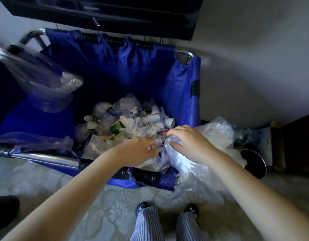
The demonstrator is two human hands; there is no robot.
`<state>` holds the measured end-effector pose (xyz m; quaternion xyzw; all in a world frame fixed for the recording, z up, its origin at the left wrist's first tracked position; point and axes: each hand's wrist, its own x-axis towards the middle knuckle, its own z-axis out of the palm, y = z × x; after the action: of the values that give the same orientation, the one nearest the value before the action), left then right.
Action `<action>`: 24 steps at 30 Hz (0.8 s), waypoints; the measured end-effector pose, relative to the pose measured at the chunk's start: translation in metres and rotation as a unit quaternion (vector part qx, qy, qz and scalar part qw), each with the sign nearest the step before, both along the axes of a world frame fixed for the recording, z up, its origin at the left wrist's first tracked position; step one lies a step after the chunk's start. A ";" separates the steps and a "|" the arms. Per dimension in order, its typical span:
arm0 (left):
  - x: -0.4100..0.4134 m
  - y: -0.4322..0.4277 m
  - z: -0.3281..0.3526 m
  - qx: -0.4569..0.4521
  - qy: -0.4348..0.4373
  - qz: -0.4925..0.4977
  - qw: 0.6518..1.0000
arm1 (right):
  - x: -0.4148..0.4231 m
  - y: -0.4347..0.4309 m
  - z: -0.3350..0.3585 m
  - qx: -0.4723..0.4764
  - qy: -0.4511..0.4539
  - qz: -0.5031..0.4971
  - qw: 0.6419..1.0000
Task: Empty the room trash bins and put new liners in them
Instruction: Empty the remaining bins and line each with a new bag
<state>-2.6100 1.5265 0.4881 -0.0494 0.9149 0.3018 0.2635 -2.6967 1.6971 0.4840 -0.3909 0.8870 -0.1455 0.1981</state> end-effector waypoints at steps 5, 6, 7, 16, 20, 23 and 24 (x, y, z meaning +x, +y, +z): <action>-0.016 0.054 0.004 0.008 0.007 0.017 1.000 | -0.030 0.062 -0.001 -0.013 0.052 -0.020 0.998; -0.018 0.066 0.002 -0.001 0.004 0.035 0.999 | -0.036 0.073 -0.001 -0.005 0.045 -0.023 0.999; -0.019 0.080 -0.003 -0.015 0.005 0.055 0.998 | -0.042 0.083 -0.002 0.007 0.037 -0.019 0.999; 0.022 0.173 -0.046 -0.057 0.033 0.304 0.950 | -0.038 0.121 -0.042 0.060 -0.177 -0.029 0.982; 0.040 0.200 -0.061 -0.024 0.067 0.479 0.875 | -0.029 0.124 -0.066 0.038 -0.241 -0.063 0.968; 0.045 0.215 -0.070 0.056 0.083 0.530 0.842 | -0.021 0.120 -0.081 -0.020 -0.290 -0.094 0.952; 0.046 0.220 -0.072 0.095 0.068 0.548 0.829 | -0.019 0.119 -0.086 -0.042 -0.309 -0.108 0.944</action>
<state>-2.5638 1.7462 0.4159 -0.4965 0.7204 0.4843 -0.0046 -2.7155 1.8158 0.3977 -0.2371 0.8122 -0.3168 0.4287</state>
